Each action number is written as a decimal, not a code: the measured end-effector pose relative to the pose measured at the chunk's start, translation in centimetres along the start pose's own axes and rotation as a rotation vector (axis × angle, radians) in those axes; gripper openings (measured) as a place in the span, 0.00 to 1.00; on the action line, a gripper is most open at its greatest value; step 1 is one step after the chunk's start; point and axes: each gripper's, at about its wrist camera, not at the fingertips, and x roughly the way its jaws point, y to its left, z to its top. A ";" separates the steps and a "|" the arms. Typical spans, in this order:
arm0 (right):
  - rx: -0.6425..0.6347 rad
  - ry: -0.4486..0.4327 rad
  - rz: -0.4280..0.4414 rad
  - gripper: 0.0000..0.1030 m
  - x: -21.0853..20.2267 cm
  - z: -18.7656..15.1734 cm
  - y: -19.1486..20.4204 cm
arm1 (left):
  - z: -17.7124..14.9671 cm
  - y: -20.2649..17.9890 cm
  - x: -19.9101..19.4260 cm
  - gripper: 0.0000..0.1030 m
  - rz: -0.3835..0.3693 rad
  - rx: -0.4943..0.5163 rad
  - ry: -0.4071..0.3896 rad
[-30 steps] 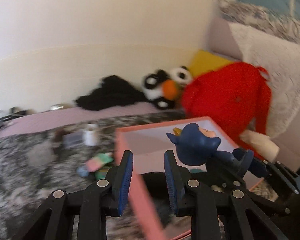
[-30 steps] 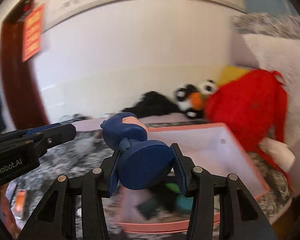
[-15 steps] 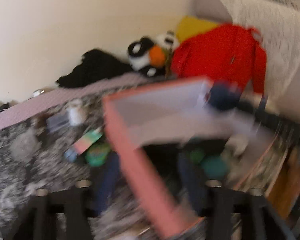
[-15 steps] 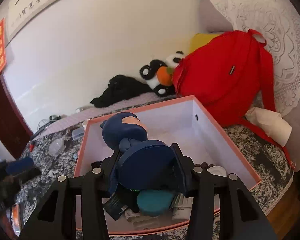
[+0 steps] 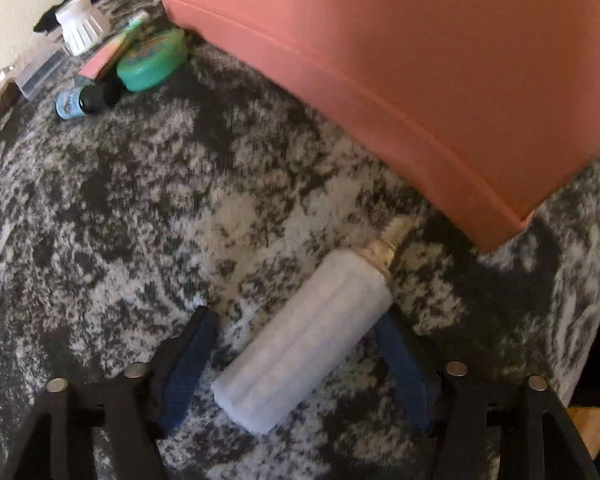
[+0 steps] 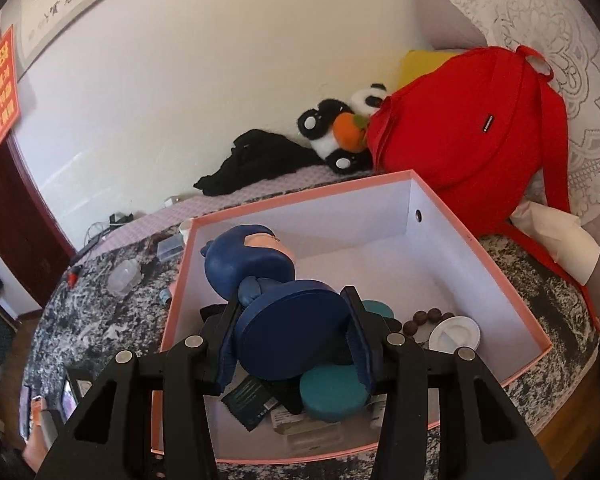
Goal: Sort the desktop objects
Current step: 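Drop the blue figure into the pink box with the right tool while the left tool drops the white tube, then move both tools back to the clear flower container and dark bottle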
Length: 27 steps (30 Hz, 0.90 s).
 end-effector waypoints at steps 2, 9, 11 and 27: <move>0.002 0.004 -0.003 0.48 0.1 -0.1 -0.2 | 0.0 0.2 -1.3 0.27 0.001 -0.025 -0.013; 0.035 -0.007 -0.016 0.48 -0.3 0.1 -1.8 | 2.0 -1.0 -12.2 0.27 -0.031 -0.147 -0.286; 0.044 -0.013 -0.027 0.48 -0.3 0.2 -2.3 | 5.1 -2.8 -14.7 0.27 -0.041 -0.125 -0.345; 0.172 -0.310 -0.175 0.87 -4.6 1.5 -4.4 | 9.6 -1.5 -20.8 0.99 0.133 -0.293 -0.536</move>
